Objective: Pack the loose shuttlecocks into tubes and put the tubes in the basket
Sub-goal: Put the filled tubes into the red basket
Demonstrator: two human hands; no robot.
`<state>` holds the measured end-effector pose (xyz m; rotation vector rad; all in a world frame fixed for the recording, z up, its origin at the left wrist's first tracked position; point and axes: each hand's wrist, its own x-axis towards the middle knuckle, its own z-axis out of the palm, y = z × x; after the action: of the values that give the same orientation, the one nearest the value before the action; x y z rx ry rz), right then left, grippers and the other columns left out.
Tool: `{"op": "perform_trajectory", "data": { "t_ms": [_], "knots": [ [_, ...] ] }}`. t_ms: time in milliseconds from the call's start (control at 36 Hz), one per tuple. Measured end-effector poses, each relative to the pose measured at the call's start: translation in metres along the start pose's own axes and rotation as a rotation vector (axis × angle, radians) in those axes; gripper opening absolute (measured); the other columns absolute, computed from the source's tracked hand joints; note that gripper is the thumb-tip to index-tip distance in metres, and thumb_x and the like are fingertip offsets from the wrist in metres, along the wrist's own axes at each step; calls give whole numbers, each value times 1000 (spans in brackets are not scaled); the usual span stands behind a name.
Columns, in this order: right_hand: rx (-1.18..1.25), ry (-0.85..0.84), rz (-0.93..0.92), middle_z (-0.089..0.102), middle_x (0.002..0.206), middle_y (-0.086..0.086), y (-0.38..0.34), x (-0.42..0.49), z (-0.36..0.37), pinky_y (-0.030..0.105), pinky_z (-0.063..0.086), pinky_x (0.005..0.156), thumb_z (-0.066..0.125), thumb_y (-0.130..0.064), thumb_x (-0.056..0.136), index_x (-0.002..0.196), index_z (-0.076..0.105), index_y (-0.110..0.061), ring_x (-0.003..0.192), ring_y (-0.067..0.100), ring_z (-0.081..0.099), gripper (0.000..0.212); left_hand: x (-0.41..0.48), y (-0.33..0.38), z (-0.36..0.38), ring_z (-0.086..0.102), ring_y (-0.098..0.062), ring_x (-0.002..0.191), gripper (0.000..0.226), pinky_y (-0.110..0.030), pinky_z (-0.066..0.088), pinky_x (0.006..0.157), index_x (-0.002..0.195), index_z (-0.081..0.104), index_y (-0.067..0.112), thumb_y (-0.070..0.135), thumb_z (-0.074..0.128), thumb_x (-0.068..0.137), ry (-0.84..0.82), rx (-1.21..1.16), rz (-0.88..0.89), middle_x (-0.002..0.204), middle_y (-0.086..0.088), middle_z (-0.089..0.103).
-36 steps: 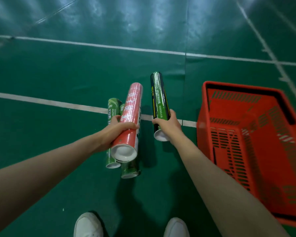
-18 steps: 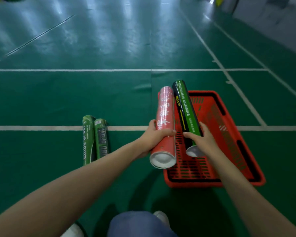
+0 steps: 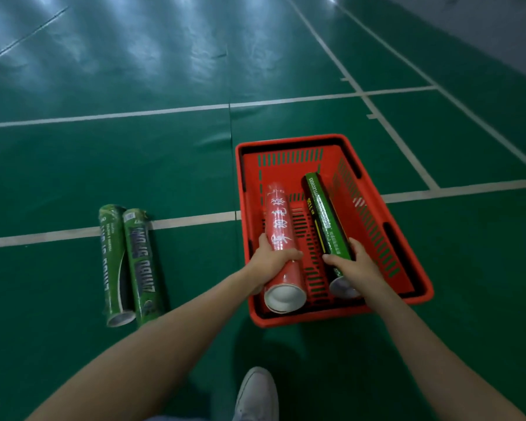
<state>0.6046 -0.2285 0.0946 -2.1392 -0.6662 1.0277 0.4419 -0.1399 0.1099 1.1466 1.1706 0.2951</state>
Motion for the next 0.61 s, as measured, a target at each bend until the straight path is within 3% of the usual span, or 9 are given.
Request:
{"op": "perform_trajectory", "data": {
  "t_ms": [111, 361, 444, 611],
  "knots": [
    [-34, -35, 2, 33, 153, 6, -5, 13, 14, 40, 33, 108, 71, -39, 82, 151, 21, -25, 136, 30, 37, 87, 11, 0, -9, 66, -30, 88, 80, -43, 57, 79, 136, 21, 19, 24, 74, 77, 62, -4, -22, 110, -11, 58],
    [-74, -43, 0, 38, 150, 10, -2, 20, 39, 39, 37, 103, 68, -39, 84, 151, 18, -27, 132, 33, 41, 85, 12, -7, -52, 67, -25, 85, 71, -34, 57, 68, 130, 28, 32, 22, 74, 77, 108, 60, 32, 105, -4, 60],
    [-71, -67, -4, 34, 152, 8, -13, 23, 43, 42, 38, 106, 69, -41, 83, 151, 17, -29, 133, 33, 40, 86, 11, -12, -56, 65, -23, 88, 68, -34, 56, 73, 128, 29, 32, 22, 73, 78, 149, 93, 53, 105, 0, 59],
    [-41, -101, -53, 41, 149, 4, -34, 21, 61, 34, 34, 103, 67, -37, 85, 151, 21, -26, 131, 26, 43, 81, 9, -17, -79, 64, -26, 92, 75, -41, 56, 81, 133, 30, 30, 23, 75, 74, 212, 120, 59, 113, -5, 57]
  ]
}}
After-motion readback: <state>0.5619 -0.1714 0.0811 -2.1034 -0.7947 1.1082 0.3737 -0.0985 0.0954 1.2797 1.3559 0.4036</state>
